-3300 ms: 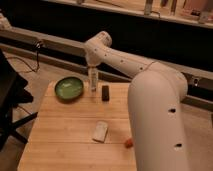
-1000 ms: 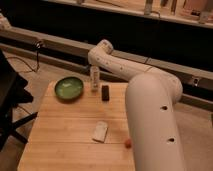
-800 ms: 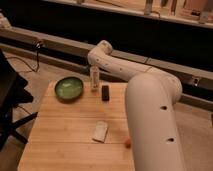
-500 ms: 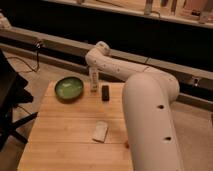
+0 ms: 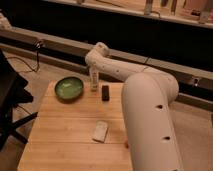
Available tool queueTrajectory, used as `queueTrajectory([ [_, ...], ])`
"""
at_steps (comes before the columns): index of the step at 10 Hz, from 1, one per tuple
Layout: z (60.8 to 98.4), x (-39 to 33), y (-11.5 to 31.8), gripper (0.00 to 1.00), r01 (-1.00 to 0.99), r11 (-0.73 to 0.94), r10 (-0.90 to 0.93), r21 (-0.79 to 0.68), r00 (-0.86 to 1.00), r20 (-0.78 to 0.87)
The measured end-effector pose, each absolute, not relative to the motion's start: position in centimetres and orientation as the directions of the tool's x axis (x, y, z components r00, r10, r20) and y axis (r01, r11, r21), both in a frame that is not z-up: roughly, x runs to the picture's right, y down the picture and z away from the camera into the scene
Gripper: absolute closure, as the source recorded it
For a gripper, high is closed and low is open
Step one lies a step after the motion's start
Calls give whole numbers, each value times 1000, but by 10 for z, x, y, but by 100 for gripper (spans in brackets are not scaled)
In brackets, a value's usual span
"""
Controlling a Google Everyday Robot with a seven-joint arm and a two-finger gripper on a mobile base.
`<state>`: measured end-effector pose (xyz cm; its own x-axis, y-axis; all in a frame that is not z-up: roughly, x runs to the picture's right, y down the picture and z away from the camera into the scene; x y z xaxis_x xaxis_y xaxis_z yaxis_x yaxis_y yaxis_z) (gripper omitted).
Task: Stand the bottle upright
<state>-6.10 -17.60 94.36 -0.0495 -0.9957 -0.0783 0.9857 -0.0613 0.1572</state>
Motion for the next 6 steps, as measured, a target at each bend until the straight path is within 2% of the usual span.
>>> queueTrajectory([
  [5, 936, -58, -171, 37, 986, -65, -996, 156, -54, -69],
  [6, 934, -57, -171, 34, 985, -66, -997, 160, -60, -44],
])
